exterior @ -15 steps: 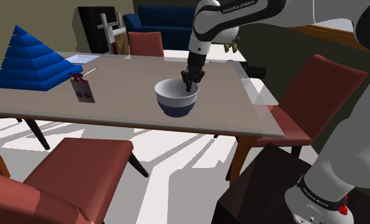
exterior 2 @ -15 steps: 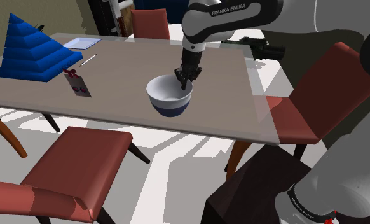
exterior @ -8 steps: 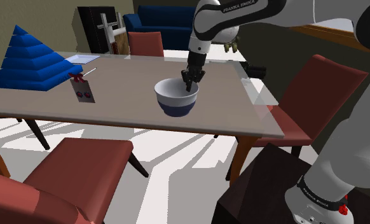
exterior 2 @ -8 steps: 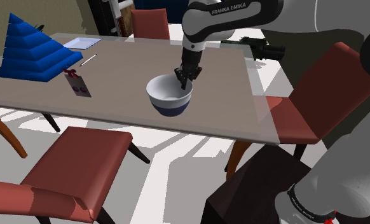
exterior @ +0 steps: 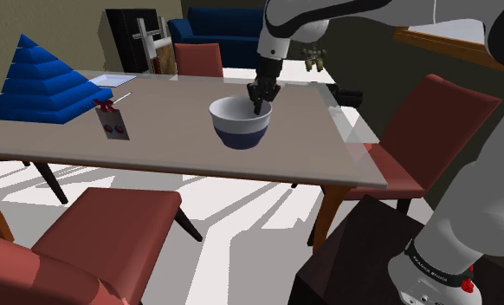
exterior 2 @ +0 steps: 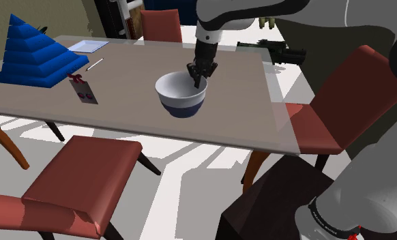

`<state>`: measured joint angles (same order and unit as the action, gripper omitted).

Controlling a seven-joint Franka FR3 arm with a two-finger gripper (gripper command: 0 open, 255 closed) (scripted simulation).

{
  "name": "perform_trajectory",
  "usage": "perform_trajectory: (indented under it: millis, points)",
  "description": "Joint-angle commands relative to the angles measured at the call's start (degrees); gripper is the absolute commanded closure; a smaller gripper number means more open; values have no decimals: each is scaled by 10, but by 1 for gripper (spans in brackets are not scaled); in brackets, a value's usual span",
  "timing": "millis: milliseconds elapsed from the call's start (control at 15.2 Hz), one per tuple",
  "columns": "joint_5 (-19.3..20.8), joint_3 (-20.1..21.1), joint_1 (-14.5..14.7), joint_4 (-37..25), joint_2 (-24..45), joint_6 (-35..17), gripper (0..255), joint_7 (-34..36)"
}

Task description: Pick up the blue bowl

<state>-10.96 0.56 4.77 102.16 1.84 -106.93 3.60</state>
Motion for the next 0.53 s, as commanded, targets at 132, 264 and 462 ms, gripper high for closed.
perform_trajectory:
  millis: [132,264,462]
  points:
    - [2,0,-1,-33,0,32,255,5]
    - [2,-1,-1,-49,0,48,255,8]
    - [3,-1,-1,-59,1,56,255,9]
